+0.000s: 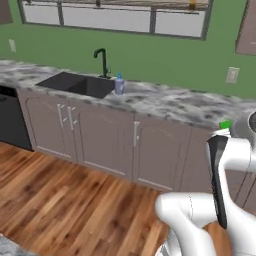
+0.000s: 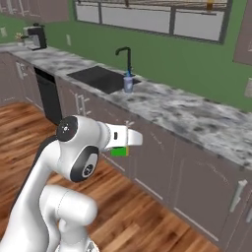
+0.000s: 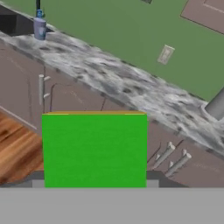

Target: Restock the sink supplies by placing the sponge and soap dispenser on the counter and next to the sink. Make sure the soap dispenser is upright.

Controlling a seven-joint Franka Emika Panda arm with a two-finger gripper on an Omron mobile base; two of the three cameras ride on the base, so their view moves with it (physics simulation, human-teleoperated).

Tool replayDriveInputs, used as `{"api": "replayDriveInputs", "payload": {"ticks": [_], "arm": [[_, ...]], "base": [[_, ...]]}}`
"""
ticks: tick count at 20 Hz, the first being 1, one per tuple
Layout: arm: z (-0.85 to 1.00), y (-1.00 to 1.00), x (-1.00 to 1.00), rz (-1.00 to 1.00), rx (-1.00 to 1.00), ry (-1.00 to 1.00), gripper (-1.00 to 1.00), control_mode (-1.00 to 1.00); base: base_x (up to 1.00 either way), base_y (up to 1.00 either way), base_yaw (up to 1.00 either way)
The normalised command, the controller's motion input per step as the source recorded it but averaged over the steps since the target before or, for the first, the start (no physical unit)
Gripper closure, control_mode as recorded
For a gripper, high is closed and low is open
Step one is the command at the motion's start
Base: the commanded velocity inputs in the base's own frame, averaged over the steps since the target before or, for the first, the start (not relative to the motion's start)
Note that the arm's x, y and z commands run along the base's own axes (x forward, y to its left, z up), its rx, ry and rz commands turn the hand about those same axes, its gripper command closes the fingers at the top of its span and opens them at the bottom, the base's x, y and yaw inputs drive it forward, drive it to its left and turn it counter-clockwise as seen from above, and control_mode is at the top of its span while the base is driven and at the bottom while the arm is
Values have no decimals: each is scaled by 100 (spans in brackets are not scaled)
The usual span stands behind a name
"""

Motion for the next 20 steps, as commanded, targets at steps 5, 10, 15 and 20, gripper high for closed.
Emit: {"api": "replayDriveInputs", "payload": {"ticks": [5, 10, 15, 20], "arm": [[0, 0, 0, 0, 0, 0, 100, 100], [0, 0, 0, 0, 0, 0, 100, 100], [0, 0, 0, 0, 0, 0, 100, 100], [0, 0, 0, 0, 0, 0, 100, 100]], "base": [[100, 10, -12], [100, 48, -12], [100, 58, -5], [100, 50, 0]]}}
